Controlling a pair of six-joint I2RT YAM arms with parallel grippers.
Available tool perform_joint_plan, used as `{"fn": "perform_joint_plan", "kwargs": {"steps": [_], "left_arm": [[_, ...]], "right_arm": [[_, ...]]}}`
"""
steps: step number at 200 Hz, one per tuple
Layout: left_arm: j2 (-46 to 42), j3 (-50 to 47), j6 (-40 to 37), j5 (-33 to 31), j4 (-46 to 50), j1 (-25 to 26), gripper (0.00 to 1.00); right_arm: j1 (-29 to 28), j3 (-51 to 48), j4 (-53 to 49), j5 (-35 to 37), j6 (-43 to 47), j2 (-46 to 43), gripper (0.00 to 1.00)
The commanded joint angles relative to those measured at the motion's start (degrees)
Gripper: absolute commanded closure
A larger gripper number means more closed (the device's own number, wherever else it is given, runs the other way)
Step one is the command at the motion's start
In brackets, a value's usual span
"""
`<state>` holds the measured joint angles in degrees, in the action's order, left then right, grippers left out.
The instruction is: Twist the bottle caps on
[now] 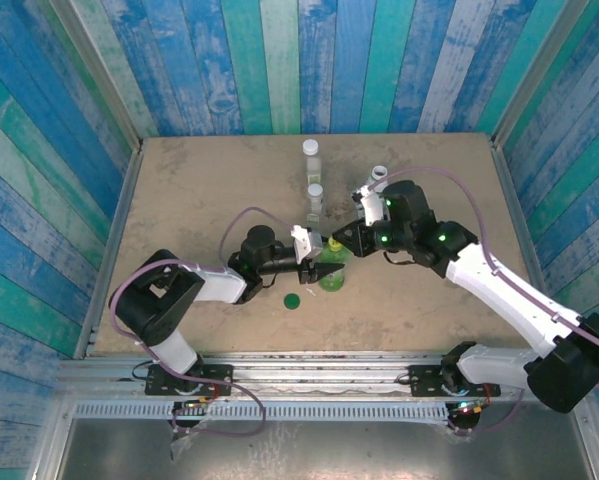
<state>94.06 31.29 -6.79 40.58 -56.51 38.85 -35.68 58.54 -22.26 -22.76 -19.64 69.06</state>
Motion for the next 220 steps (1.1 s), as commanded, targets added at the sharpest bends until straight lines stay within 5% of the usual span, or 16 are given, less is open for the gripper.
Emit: {"fn": "perform_joint_plan", "kwargs": {"steps": [1,49,82,106,146,166,220], "left_arm": [[0.1,0.0,-0.3,-0.4,3.7,0.2,0.51],[0.2,-0.2,0.5,-0.6,2.4,0.1,0.52],[-0.6,-0.7,0.5,-0.7,2.3,0.2,0.52],[-2.1,-1.0,-0.2,-0.6,3.3,0.2,0.53],[-6.3,-1.4,-2.5,-0.5,7.1,0.2,0.53],[-8.2,-1.6,-4.1,-1.0,9.3,0.2,0.52],[-14.8,-1.9,-10.3,-3.4,17.7,0.6,0.51]], "right_arm": [[-1.1,-4.2,-3.2,-7.9,-0.3,-2.0,0.86],[-5.2,-6.5,-2.7,-9.6,2.0,-7.1,0.87],[-5.2,-5.8,-4.5,-2.4,6.0,-10.5,0.86],[-5.1,-4.7,-5.6,1.3,12.9,-12.6,0.71],[-5.1,-1.0,-7.9,5.7,22.5,-14.2,0.62],[-5.0,2.0,-10.9,5.4,27.1,-12.5,0.47],[-5.6,9.2,-23.2,6.0,55.2,-8.6,0.3]]}}
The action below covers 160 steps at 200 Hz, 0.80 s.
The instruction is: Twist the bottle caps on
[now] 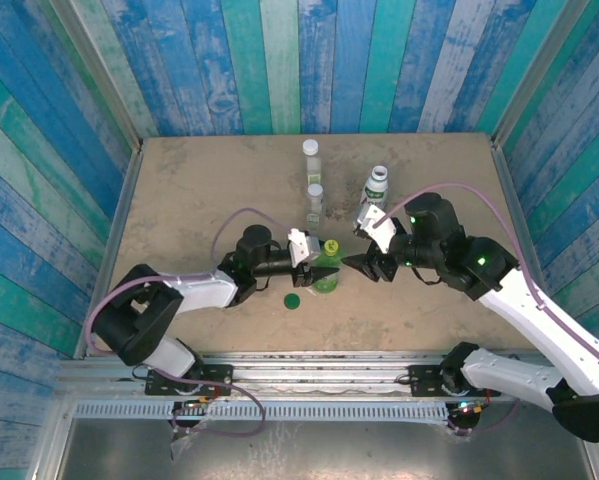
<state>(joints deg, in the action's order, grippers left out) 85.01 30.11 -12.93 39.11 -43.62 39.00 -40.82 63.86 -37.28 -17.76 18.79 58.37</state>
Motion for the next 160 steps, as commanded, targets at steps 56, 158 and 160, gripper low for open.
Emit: {"fn": "perform_joint_plan", "kwargs": {"steps": [56,158,160], "left_arm": [[-9.3,-1.0,-8.3,-2.4,8.6,1.9,0.51],[-10.2,-1.5,-8.2,-3.4,8.5,2.0,0.51],[-10.2,-1.4,-8.1,-3.7,8.4,2.0,0.51]], "right_arm": [[-4.8,16.2,-17.8,3.4,30.5,16.0,0.39],[-5.8,18.8,-18.8,1.1,26.8,21.5,0.77],[-5.8,18.8,-18.7,1.1,26.3,21.5,0.78]]}}
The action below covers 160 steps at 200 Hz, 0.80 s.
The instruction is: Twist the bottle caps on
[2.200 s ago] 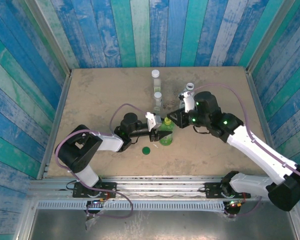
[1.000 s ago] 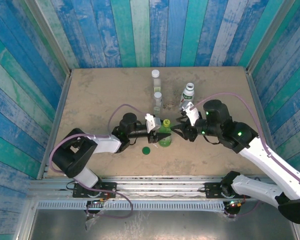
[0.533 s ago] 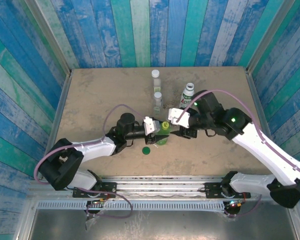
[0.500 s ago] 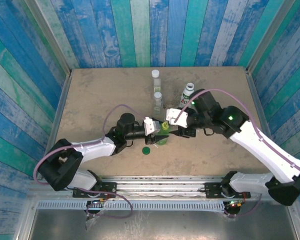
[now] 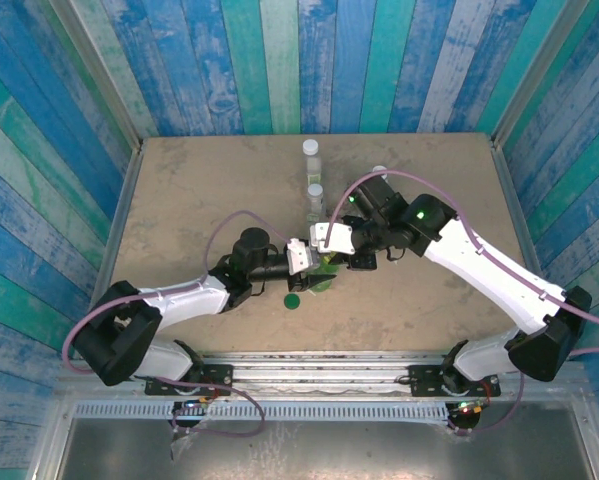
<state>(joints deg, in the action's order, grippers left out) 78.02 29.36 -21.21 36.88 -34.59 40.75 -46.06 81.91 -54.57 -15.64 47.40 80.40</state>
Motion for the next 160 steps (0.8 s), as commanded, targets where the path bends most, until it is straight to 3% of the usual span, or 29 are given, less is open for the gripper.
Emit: {"fn": "perform_joint_plan", "kwargs": {"steps": [1,29,52,72,90,119,160], "left_arm": [[-3.1,-0.6,0.3,-1.6,-0.7,0.2,0.51],[-3.0,-0.6,2.8,-7.4,-3.3,0.3,0.52],[-2.6,-1.0,4.5,-12.8,-6.4,0.3,0.52],[-2.5,-1.1,4.5,-16.3,-7.4,0.5,0.52],[-2.6,-1.1,3.5,-17.6,-6.8,0.6,0.52],[-3.2,-1.8,3.0,-17.5,-5.7,0.7,0.52],[-5.0,-2.3,-1.4,-10.7,-2.2,0.7,0.5]], "right_arm": [[-0.6,0.6,-1.4,-1.0,-2.6,-0.6,0.78],[-1.9,-2.4,4.2,4.4,-16.4,-1.4,0.81],[-5.3,-5.5,9.8,19.9,-40.5,-3.1,0.81],[-7.5,-7.3,11.7,29.7,-65.4,-3.8,0.88],[-8.3,-8.0,11.3,27.2,-79.1,-2.9,0.87],[-8.5,-6.7,8.9,26.6,-75.7,-2.3,0.75],[-7.9,-6.8,8.4,23.7,-52.8,-7.2,0.44]]}}
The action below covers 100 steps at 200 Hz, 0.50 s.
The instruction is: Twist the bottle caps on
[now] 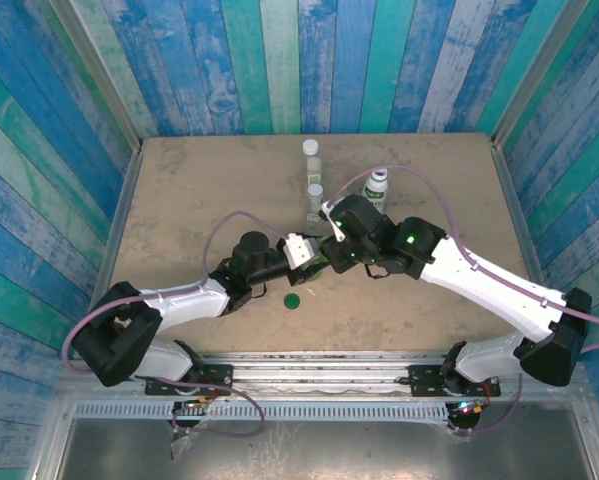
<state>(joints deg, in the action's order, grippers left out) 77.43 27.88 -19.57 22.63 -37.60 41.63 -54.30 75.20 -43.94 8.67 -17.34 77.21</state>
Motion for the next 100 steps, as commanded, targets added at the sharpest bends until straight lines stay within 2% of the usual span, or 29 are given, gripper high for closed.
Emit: {"fn": "perform_joint_plan", "kwargs": {"steps": [1,31,65,78,100], "left_arm": [[-4.4,-0.9,-3.1,3.7,0.9,-0.1,0.5],[-5.1,-0.6,-4.1,7.0,2.9,-0.1,0.51],[-5.2,-0.6,-5.6,9.9,4.3,-0.1,0.51],[-5.2,-0.8,-5.6,10.0,4.1,-0.1,0.51],[-5.2,-0.8,-5.5,10.6,4.0,-0.1,0.51]], "right_arm": [[0.3,-0.1,-2.3,-0.6,12.5,-4.2,0.44],[1.0,-1.4,-2.2,-6.0,35.4,-8.9,0.36],[1.0,-0.5,-6.6,-13.9,58.5,-9.7,0.34],[0.9,0.5,-8.4,-13.7,64.2,-8.7,0.34],[0.9,3.8,-10.3,-10.2,68.0,-4.4,0.37]]}}
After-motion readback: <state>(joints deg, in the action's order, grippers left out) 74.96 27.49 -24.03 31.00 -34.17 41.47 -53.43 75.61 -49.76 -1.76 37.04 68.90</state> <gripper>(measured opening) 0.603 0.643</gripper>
